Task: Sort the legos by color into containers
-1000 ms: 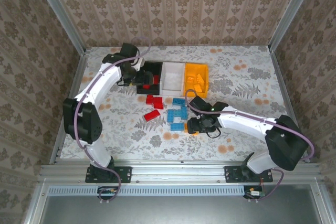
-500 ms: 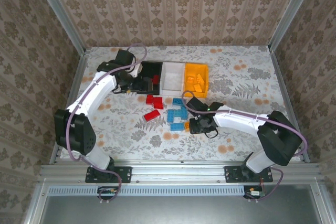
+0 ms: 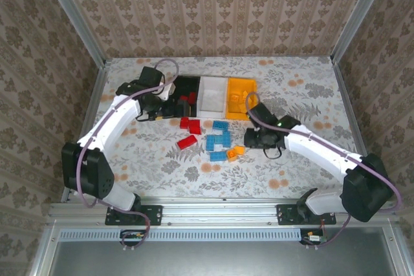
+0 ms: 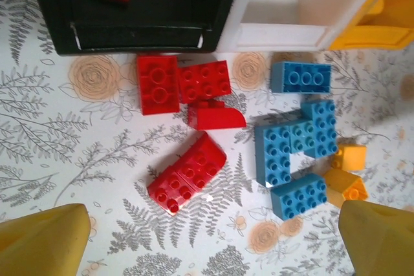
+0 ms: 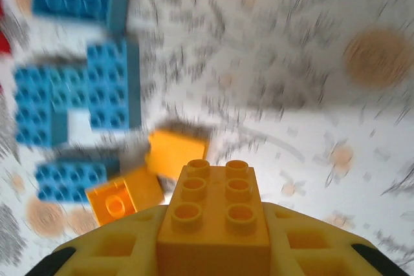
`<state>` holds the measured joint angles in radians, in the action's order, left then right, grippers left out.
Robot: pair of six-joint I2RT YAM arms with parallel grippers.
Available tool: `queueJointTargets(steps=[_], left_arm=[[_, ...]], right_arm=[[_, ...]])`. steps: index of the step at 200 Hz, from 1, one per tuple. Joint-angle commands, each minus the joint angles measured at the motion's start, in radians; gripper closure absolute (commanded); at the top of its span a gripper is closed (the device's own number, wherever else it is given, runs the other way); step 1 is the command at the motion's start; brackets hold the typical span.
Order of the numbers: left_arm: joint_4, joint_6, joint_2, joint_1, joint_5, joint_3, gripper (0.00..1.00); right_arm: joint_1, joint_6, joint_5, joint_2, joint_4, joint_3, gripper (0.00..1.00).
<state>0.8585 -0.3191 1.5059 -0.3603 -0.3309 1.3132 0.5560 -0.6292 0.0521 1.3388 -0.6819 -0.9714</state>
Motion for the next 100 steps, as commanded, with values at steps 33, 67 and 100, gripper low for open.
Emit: queueJointTargets(steps=[33,67,100], left_arm=[[-0.019,-0.021,-0.085,-0.049,-0.031,-0.089,0.00],[-0.048,-0.048,-0.098,-0.088,-0.022,-0.177,0.00],[-0.082,-0.073,-0.093,-0.153,-0.028,-0.233,0.01]], right_arm=[[-0.140,0.162,-0.005,0.289,-0.025,-0.397,0.65],[-0.196,0.207,-0.012,0.523,-0.046,-0.625,0.65],[-0.217,0.224,-0.027,0.668,-0.056,-0.734,0.63]])
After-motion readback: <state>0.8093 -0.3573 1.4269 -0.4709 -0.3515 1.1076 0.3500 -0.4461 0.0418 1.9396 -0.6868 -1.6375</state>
